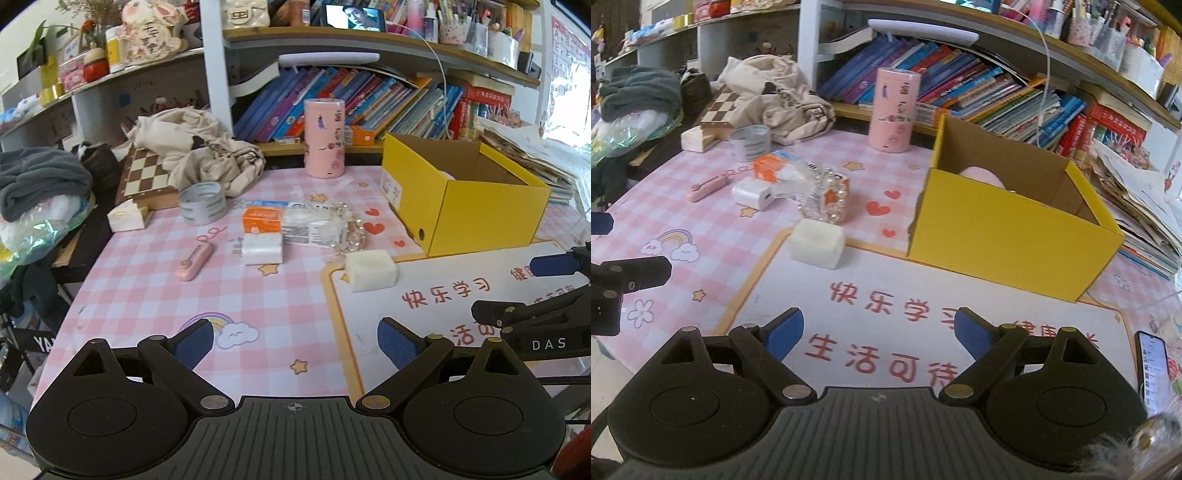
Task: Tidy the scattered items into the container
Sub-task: 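Withdraw both tools from the yellow box back over the table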
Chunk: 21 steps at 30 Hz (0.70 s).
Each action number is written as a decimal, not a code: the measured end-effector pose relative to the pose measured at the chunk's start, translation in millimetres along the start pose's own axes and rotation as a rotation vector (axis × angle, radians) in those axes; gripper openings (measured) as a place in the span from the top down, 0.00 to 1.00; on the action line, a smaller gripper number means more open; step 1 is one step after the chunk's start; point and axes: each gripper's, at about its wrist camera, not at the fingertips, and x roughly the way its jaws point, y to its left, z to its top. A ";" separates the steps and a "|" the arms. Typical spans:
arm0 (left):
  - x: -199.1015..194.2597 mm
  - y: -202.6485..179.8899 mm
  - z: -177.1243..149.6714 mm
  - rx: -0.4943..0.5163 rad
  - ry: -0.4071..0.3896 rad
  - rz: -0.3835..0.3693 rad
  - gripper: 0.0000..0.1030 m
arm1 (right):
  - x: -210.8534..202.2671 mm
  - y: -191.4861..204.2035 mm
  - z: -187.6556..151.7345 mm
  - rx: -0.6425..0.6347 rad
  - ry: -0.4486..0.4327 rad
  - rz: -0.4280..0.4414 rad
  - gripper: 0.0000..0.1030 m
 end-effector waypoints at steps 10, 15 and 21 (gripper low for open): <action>-6.6 20.1 -6.6 -0.028 -0.007 0.021 0.05 | 2.9 22.9 2.8 -0.030 0.003 0.024 0.14; -9.5 27.0 -8.8 -0.032 -0.015 0.027 0.05 | 4.5 32.5 4.9 -0.045 0.001 0.033 0.14; -14.3 37.8 -13.2 -0.050 -0.018 0.038 0.05 | 2.9 44.7 7.1 -0.061 -0.004 0.044 0.14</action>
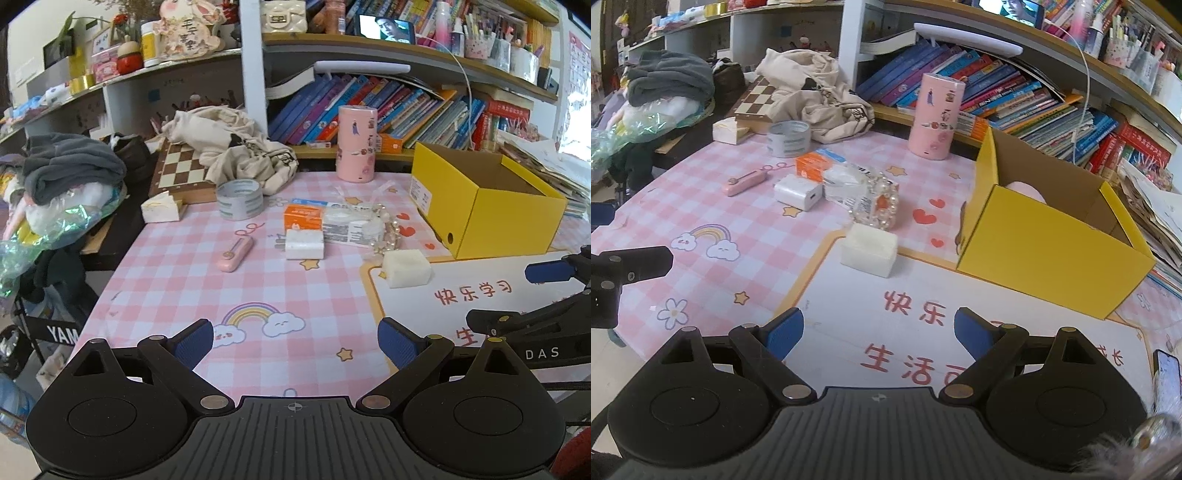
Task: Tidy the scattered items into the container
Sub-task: 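Withdraw both tools from the yellow box back over the table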
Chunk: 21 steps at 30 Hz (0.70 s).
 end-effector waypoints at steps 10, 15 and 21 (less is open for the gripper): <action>-2.9 10.1 -3.8 -0.027 0.003 0.008 0.05 | -0.4 16.5 2.1 -0.039 0.003 0.023 0.14; 2.5 7.5 -3.2 -0.031 0.013 0.001 0.05 | 3.8 14.4 3.1 -0.049 0.011 0.021 0.14; 11.4 5.4 1.2 -0.040 0.020 -0.001 0.05 | 12.0 8.2 7.6 -0.052 0.018 0.024 0.14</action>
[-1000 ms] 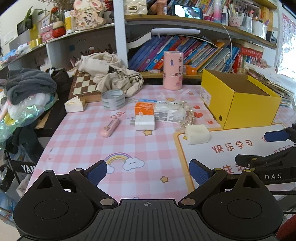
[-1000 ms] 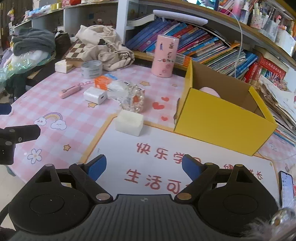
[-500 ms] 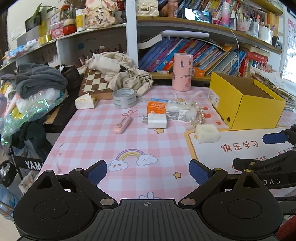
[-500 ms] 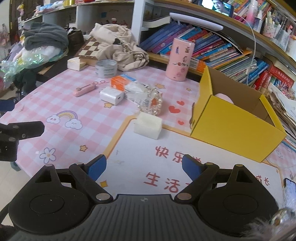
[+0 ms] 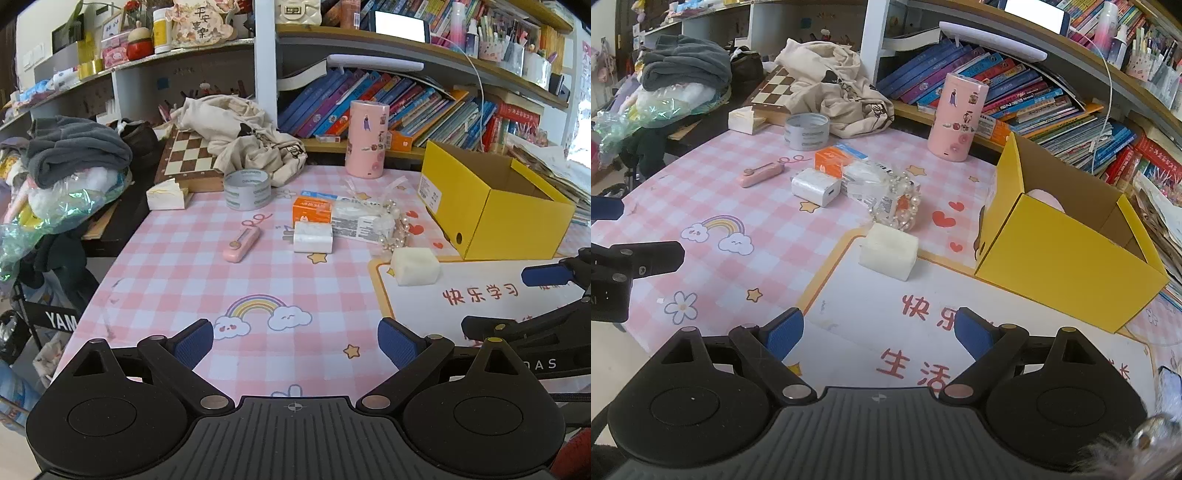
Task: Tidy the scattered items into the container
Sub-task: 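Move the right tool to the white sponge block while the left tool approaches a white tissue pack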
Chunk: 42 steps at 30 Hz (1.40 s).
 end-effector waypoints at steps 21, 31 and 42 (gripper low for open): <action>53.1 -7.2 20.7 -0.038 0.066 0.008 0.05 | 59.9 -20.4 22.7 -0.053 0.076 0.081 0.24; 87.8 -12.0 34.9 -0.021 0.098 0.019 0.05 | 92.9 -29.4 33.5 -0.053 0.107 0.101 0.24; 132.7 -15.2 51.8 0.003 0.113 0.029 0.06 | 122.8 -33.4 44.0 -0.056 0.136 0.140 0.24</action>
